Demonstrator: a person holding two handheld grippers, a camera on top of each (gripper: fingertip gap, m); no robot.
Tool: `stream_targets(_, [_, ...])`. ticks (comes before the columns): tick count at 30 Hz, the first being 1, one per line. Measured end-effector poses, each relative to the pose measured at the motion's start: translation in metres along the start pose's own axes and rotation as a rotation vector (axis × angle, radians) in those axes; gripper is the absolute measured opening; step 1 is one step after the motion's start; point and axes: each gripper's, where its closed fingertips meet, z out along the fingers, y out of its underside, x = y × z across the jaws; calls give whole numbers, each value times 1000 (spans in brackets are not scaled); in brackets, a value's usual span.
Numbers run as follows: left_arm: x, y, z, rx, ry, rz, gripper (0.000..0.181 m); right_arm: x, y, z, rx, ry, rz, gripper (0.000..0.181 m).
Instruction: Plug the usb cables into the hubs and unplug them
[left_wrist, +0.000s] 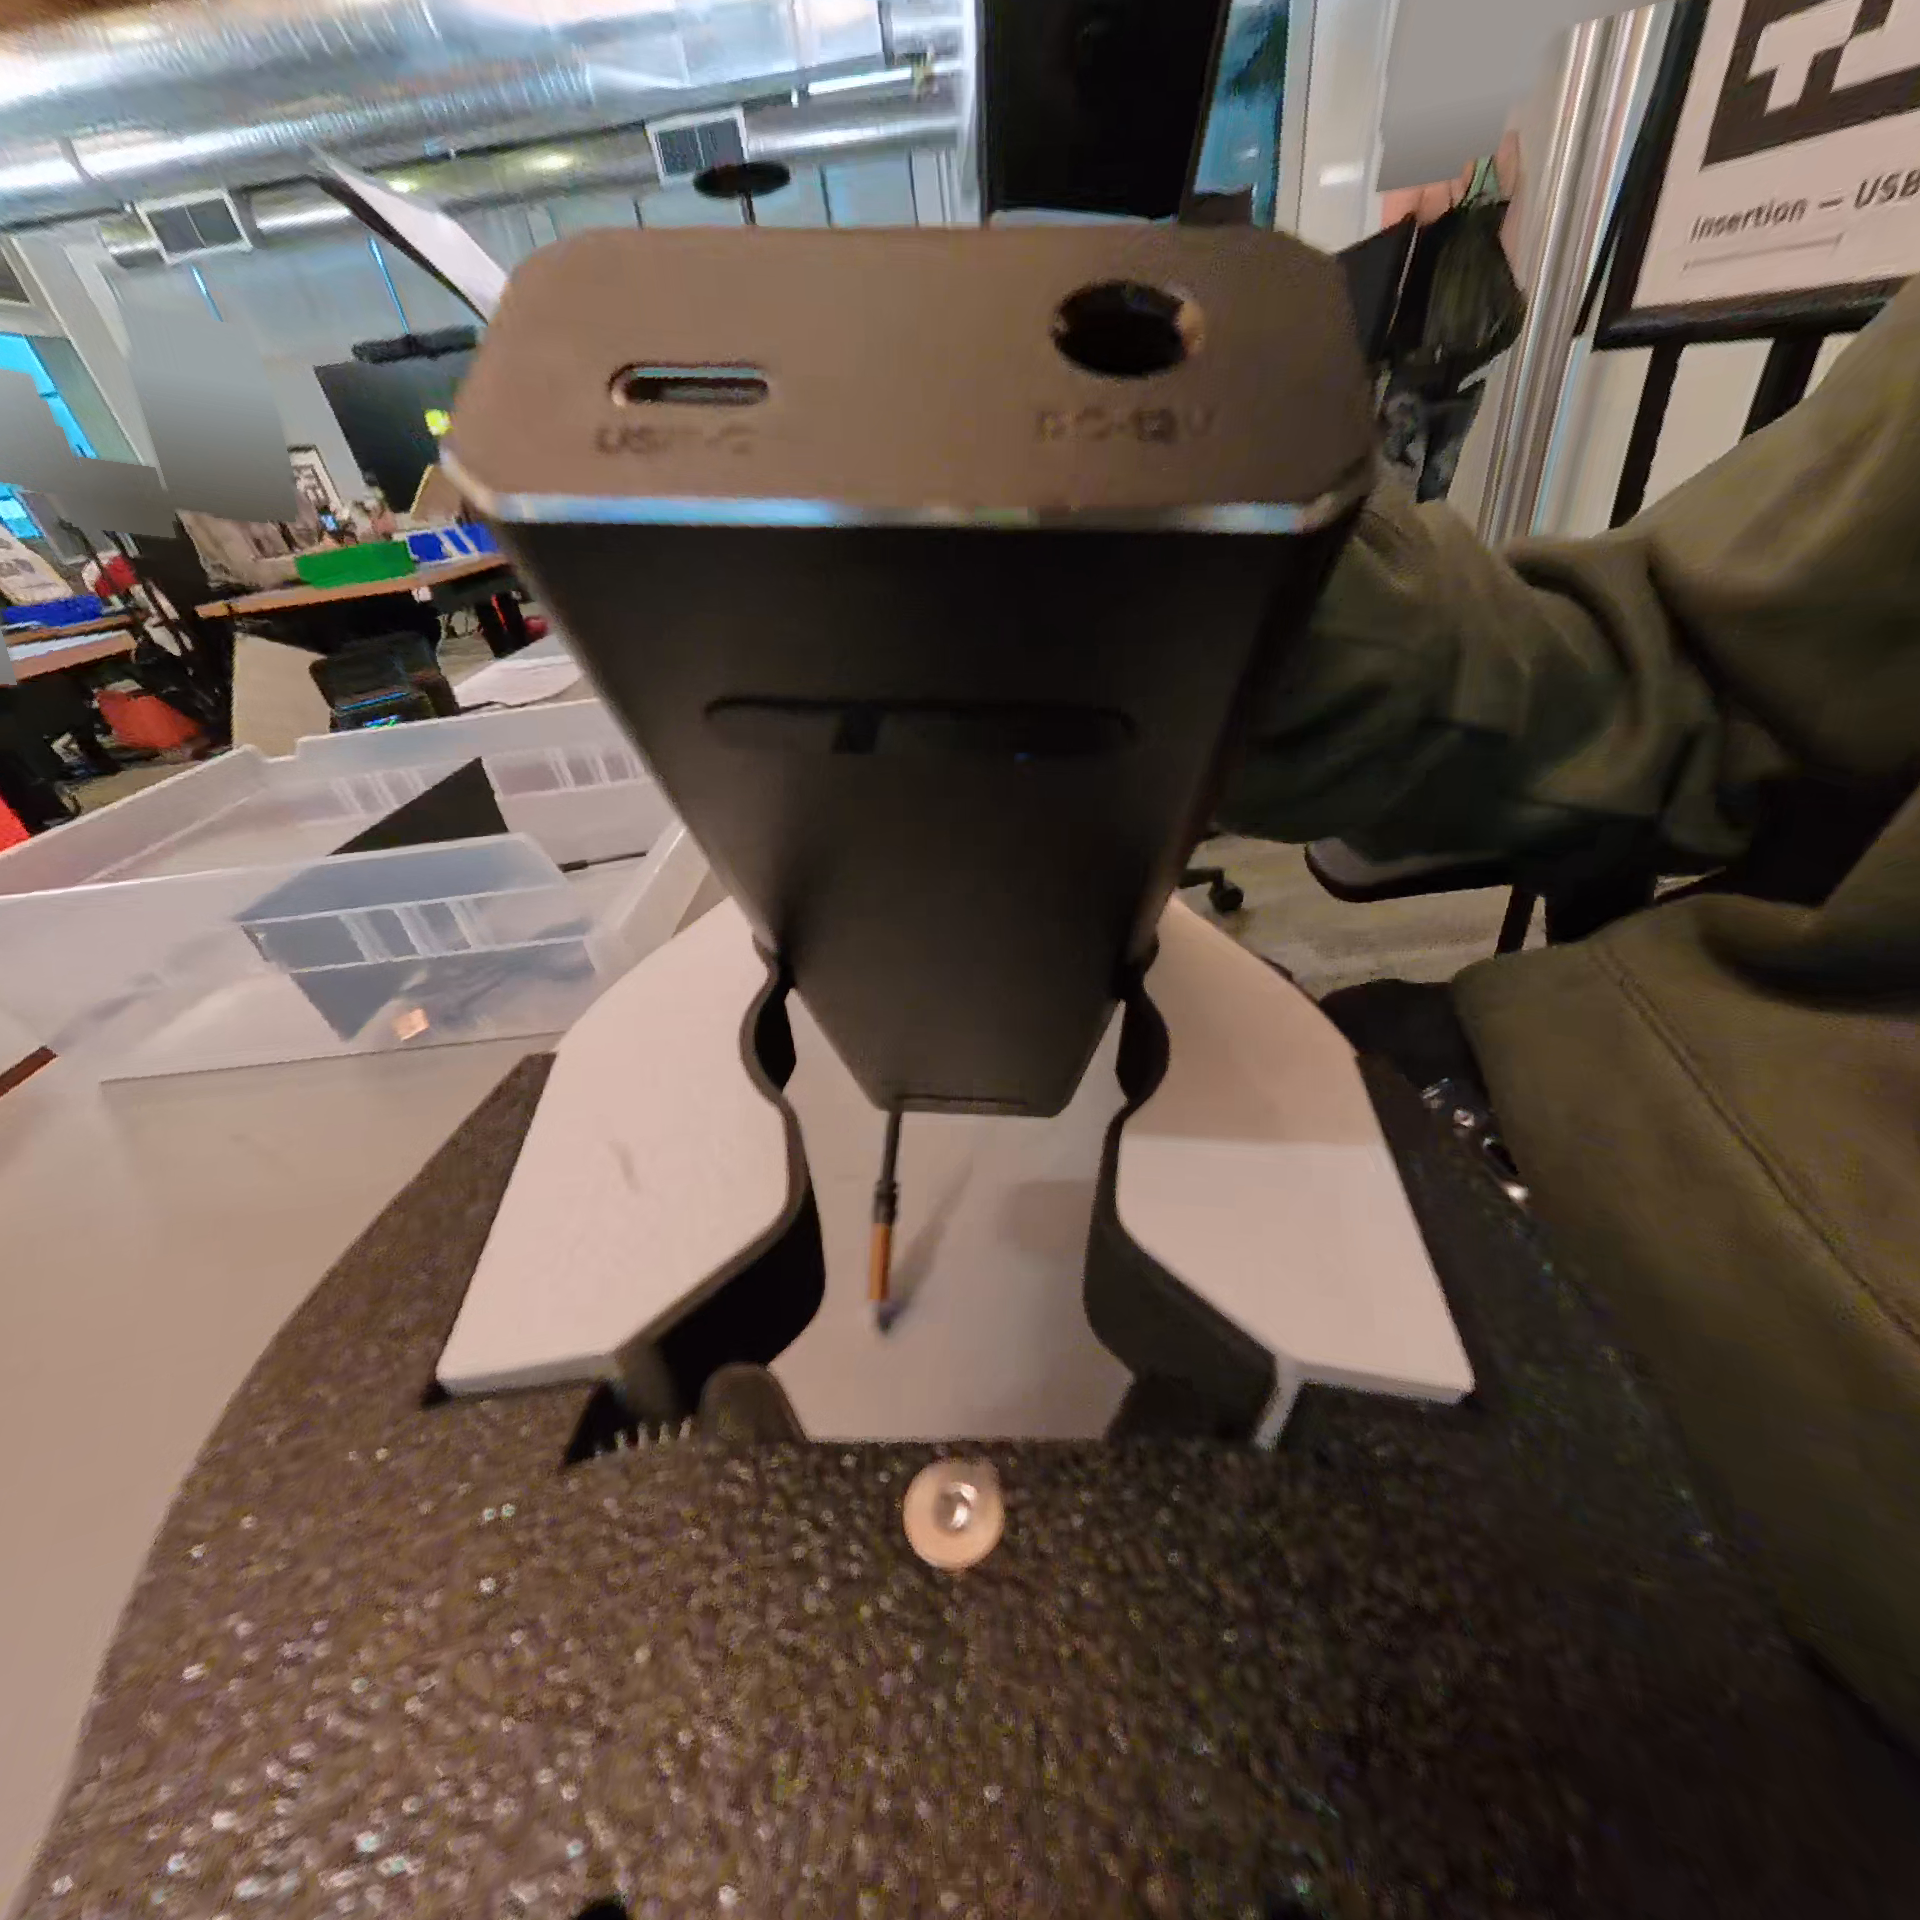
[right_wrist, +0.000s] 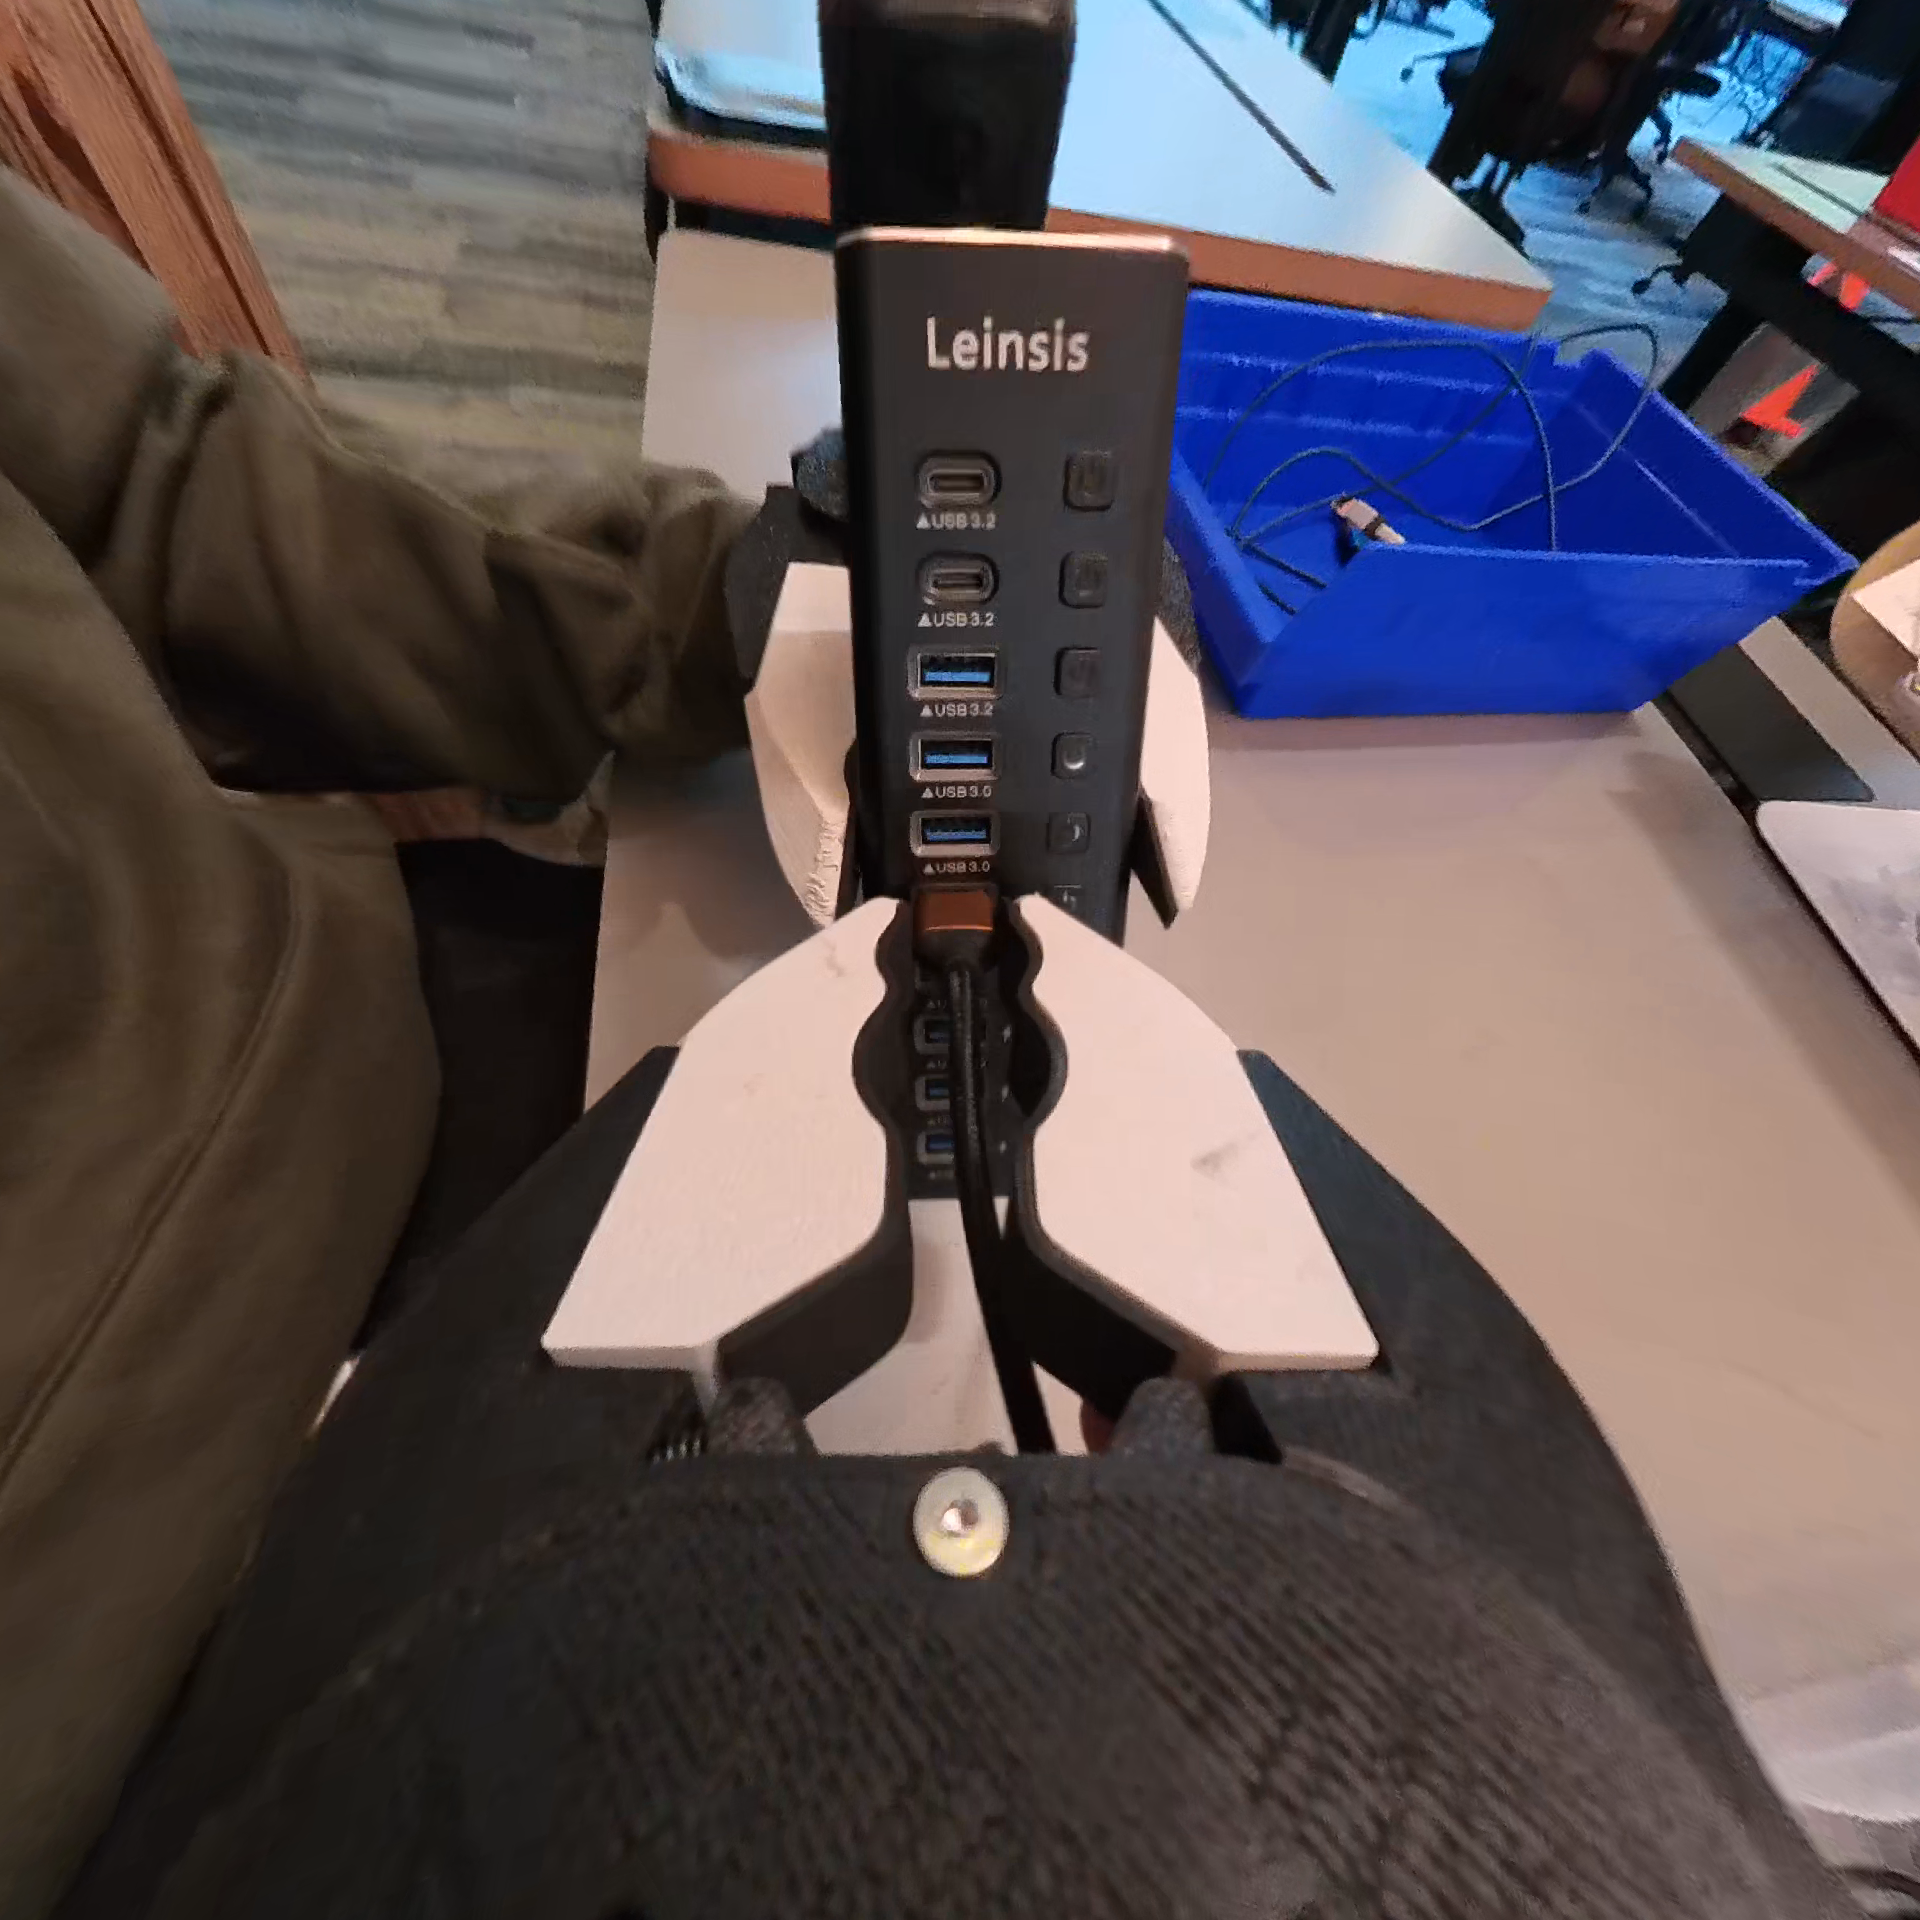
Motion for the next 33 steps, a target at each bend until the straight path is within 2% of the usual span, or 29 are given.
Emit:
stream_targets(13, [-3, 4, 8, 73, 14, -128, 60, 4, -1, -5, 140, 49, 79, 15])
stream_targets(15, [-4, 7, 7, 37, 9, -127, 60, 5, 2, -4, 149, 43, 92, 15])
stream_targets(18, [-11, 17, 6, -76, -65, -17, 60, 10, 16, 0, 79, 69, 125, 17])
stream_targets(21, [-15, 22, 6, -159, -96, -21, 60, 19, 17, -7, 36, 147, 59, 25])
stream_targets(25, [-16, 26, 5, -248, -123, 25, 63, 31, -9, -26, 83, 275, -25, 35])
stream_targets(28, [-14, 27, 7, -281, -121, 41, 60, 23, -36, -25, 219, 199, -18, 41])
stream_targets(29, [-12, 26, 8, -281, -113, 47, 60, 18, -37, -18, 227, 148, 10, 52])
stream_targets(31, [-9, 24, 11, -285, -102, 55, 63, 14, -28, -1, 155, 96, 65, 66])
stream_targets(33, [-7, 27, 11, -303, -91, 66, 63, 15, -20, 10, 93, 96, 61, 65])
